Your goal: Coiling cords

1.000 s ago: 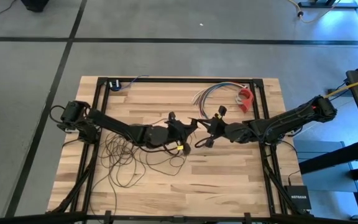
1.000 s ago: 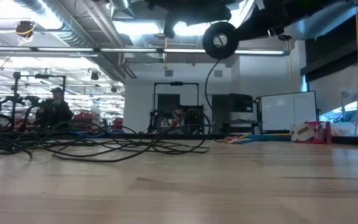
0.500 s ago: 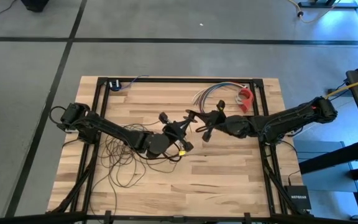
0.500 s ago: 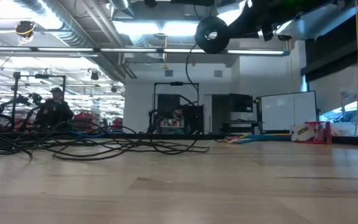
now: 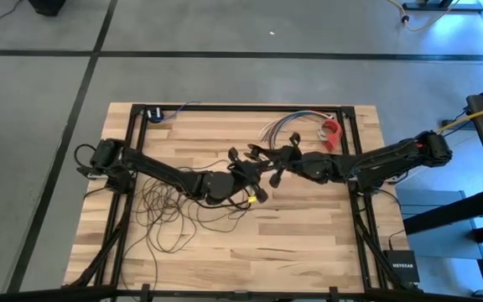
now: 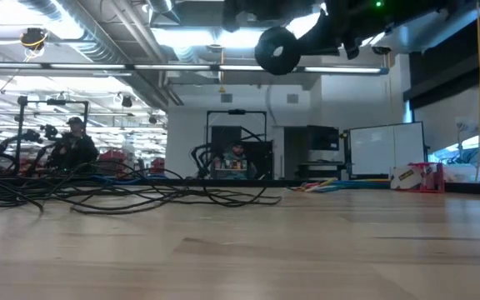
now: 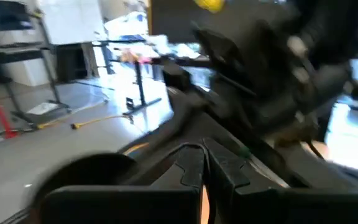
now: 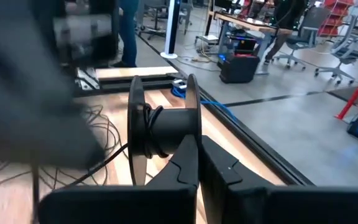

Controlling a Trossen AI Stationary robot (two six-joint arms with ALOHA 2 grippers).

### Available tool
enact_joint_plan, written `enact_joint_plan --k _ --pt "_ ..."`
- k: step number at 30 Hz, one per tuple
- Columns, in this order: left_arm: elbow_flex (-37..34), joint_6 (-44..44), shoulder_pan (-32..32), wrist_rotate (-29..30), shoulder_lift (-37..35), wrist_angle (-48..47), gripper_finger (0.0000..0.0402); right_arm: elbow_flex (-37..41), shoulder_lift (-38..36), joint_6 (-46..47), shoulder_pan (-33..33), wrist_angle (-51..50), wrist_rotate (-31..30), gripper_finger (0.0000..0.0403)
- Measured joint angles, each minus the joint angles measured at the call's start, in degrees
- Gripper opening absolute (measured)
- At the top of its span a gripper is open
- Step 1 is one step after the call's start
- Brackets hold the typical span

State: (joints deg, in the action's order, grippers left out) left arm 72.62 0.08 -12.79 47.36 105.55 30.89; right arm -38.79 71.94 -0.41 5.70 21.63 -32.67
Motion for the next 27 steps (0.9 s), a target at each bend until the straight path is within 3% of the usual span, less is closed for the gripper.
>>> enact_joint_plan --k 5,12,27 --pt "-0.1 0.5 0.1 -0.5 1.9 -4.2 0.0000 0.0 -0.3 -0.3 -0.3 0.4 0.7 0.0002" --pt "-0.1 -5.2 -0.1 0.7 2.3 -14.5 0.0000 0.0 -3.1 -1.6 -0.2 0.8 0.8 0.0002" --pt "-0.2 -8.9 0.8 1.6 3.9 -20.4 0.0000 0.0 -5.5 0.2 -0.1 2.8 6.4 0.0002"
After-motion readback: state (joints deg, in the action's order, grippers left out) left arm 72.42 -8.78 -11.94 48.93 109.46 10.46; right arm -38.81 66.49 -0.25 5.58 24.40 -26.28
